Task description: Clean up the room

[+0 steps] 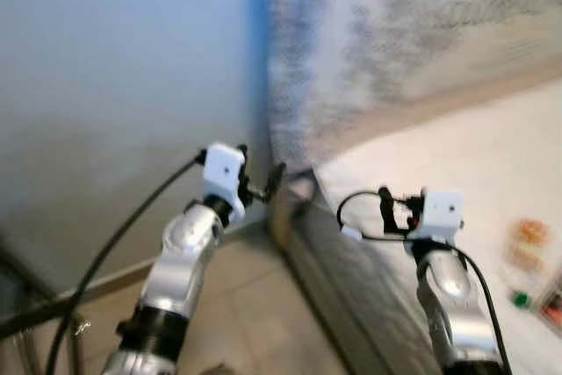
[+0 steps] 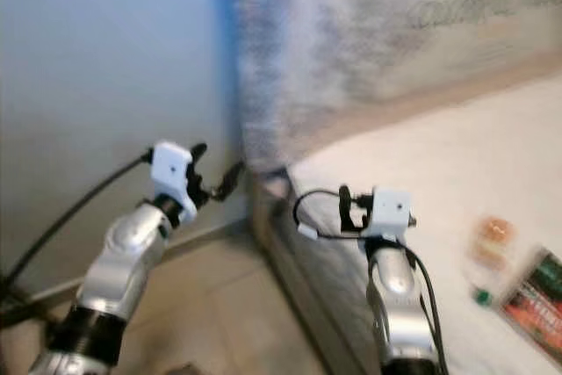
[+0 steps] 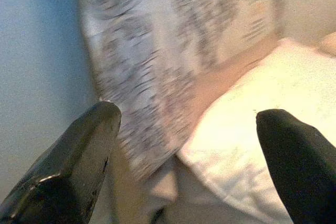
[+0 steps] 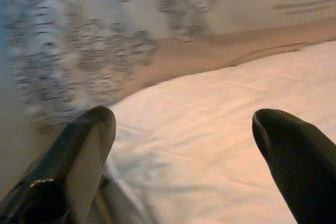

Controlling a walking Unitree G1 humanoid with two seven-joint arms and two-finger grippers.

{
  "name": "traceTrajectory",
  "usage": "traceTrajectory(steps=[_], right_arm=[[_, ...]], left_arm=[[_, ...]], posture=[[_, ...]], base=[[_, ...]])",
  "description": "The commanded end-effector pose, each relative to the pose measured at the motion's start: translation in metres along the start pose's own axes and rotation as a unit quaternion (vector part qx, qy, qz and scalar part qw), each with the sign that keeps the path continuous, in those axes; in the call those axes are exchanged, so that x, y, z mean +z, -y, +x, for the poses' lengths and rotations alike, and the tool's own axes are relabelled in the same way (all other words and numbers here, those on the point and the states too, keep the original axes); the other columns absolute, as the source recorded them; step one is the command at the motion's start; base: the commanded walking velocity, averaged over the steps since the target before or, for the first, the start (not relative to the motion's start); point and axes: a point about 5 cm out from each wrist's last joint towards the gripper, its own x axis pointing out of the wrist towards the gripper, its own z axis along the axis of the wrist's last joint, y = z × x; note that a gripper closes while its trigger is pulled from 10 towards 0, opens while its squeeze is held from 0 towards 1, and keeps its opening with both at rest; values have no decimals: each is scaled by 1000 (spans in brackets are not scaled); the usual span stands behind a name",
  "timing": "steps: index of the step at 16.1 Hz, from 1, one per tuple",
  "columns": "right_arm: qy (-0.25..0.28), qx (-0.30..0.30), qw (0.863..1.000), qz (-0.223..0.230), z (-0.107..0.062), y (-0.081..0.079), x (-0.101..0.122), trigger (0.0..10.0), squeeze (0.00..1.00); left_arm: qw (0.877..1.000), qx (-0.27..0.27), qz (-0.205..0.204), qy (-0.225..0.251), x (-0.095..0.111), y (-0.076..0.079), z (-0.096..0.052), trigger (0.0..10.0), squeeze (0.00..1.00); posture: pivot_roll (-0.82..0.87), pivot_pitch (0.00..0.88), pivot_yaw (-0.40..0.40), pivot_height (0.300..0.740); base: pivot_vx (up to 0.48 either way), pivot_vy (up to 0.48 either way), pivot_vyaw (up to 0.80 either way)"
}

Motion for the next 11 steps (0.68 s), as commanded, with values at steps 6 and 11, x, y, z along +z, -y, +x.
traceTrajectory(steps=[6, 11], right_arm=[[27, -3, 999, 40, -1, -1, 4, 10000, 0], [46, -39, 998, -16, -6, 7, 3, 10000, 0]], left_arm=[[1000, 17, 12, -21, -14, -8, -8, 10000, 0], [999, 38, 1, 6, -14, -8, -9, 10000, 0]], posture=[[107, 0, -56, 740], [108, 0, -74, 740]], base=[[0, 240, -788], [0, 0, -788]])
